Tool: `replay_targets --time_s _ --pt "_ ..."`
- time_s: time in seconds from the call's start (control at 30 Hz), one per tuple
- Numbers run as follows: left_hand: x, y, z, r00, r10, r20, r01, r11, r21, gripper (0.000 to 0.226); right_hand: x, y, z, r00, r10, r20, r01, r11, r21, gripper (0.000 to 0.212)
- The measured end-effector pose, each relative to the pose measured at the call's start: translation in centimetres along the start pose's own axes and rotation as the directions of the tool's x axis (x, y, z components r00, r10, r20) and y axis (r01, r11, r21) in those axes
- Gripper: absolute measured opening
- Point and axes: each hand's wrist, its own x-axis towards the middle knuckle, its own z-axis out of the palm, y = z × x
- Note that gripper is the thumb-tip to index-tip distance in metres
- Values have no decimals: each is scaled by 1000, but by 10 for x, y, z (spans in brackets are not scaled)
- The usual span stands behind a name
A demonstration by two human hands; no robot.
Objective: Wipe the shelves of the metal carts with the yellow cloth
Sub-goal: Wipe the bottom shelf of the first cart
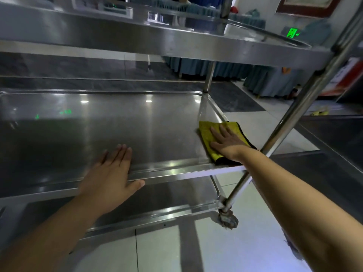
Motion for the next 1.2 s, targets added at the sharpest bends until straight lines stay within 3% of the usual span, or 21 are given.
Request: replay_targets --time_s 0.27,0.37,0.5,0.63,0.8,0.9,1.03,1.2 --pt "-1 26 -2 1000 8 9 -7 1000 -19 94 -80 12 15 998 30 -49 -35 994 -99 71" --pt "-3 37 -2 1000 17 0 -17 998 -60 93 -94 -13 24 994 35 -104 -46 993 -108 63" --pt "-3 42 -5 1000 8 -20 -10 996 -90 93 -109 -84 36 972 -143 -185 119 984 -133 86" --pt "-7 30 -10 999 27 35 -22 993 -118 102 -113 -124 49 935 -286 -211 251 952 -177 81" --pt "-24 -26 -13 998 -12 65 19 995 -98 120 -117 -80 53 858 -403 -319 329 907 -261 67" --pt "-37 -51 -20 996 42 82 -41 999 -13 119 -119 -25 52 892 -308 -331 228 939 -259 81" --pt "-42 -73 -16 995 37 95 -30 997 -72 122 -124 39 41 911 -201 -360 128 968 -216 91" --pt "-29 -79 -5 991 59 117 -53 997 -53 129 -113 22 48 867 -196 -458 107 971 -213 83"
